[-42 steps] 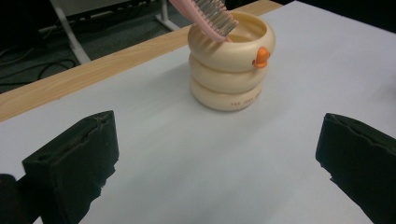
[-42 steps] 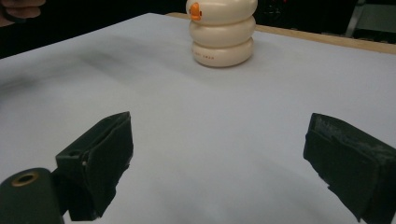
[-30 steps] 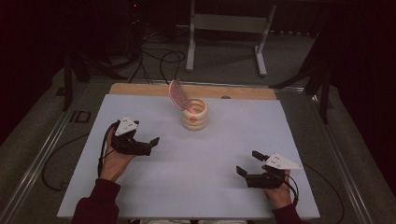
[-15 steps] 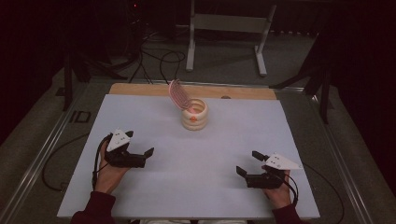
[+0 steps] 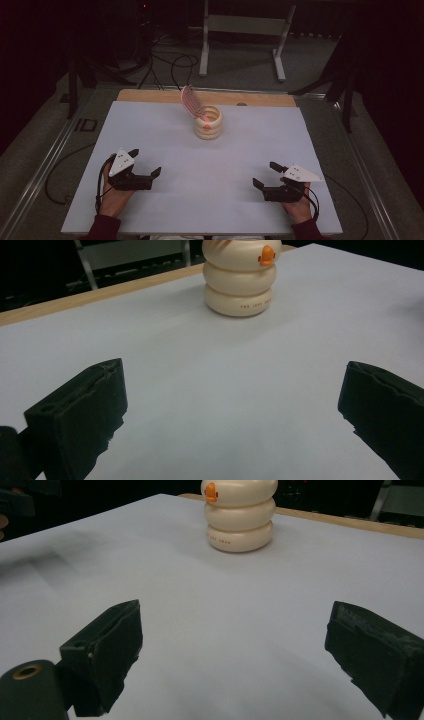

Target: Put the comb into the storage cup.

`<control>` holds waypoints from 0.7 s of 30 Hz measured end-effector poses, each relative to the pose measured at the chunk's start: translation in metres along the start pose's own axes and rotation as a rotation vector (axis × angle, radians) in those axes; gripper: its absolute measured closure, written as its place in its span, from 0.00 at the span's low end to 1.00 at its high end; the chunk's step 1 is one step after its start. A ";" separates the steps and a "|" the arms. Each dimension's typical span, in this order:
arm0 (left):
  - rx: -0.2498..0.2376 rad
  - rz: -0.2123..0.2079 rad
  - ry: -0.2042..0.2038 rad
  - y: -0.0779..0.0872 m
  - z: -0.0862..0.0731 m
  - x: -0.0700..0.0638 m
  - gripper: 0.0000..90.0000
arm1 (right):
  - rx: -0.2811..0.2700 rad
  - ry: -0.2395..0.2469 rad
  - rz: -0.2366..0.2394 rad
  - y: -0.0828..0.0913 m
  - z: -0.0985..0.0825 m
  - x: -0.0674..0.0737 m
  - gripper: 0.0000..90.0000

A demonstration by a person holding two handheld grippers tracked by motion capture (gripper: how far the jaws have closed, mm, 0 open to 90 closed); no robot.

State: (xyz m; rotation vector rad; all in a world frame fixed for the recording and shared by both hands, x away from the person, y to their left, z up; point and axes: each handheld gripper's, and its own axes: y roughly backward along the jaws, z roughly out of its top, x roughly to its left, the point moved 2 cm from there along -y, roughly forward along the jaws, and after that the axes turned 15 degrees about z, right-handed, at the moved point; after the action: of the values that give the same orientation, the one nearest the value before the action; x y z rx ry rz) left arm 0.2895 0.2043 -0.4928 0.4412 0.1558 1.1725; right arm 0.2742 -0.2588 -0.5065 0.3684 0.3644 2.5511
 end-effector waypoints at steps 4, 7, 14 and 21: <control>0.000 0.007 0.002 0.003 -0.005 0.000 0.00 | 0.001 0.000 -0.001 0.000 0.000 0.000 0.09; 0.001 0.011 -0.002 0.005 -0.009 0.001 0.00 | 0.000 0.000 -0.002 0.000 0.000 0.000 0.09; -0.025 0.042 0.022 0.015 -0.017 0.006 0.00 | -0.004 0.003 -0.012 0.001 0.000 0.000 0.09; -0.046 0.056 0.041 0.026 -0.023 0.012 0.00 | -0.025 0.004 -0.030 0.004 0.002 -0.001 0.09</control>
State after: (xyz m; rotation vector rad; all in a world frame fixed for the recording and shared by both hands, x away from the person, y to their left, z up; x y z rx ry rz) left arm 0.2639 0.2292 -0.5011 0.3838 0.1525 1.2378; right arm 0.2735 -0.2620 -0.5040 0.3456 0.3372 2.5256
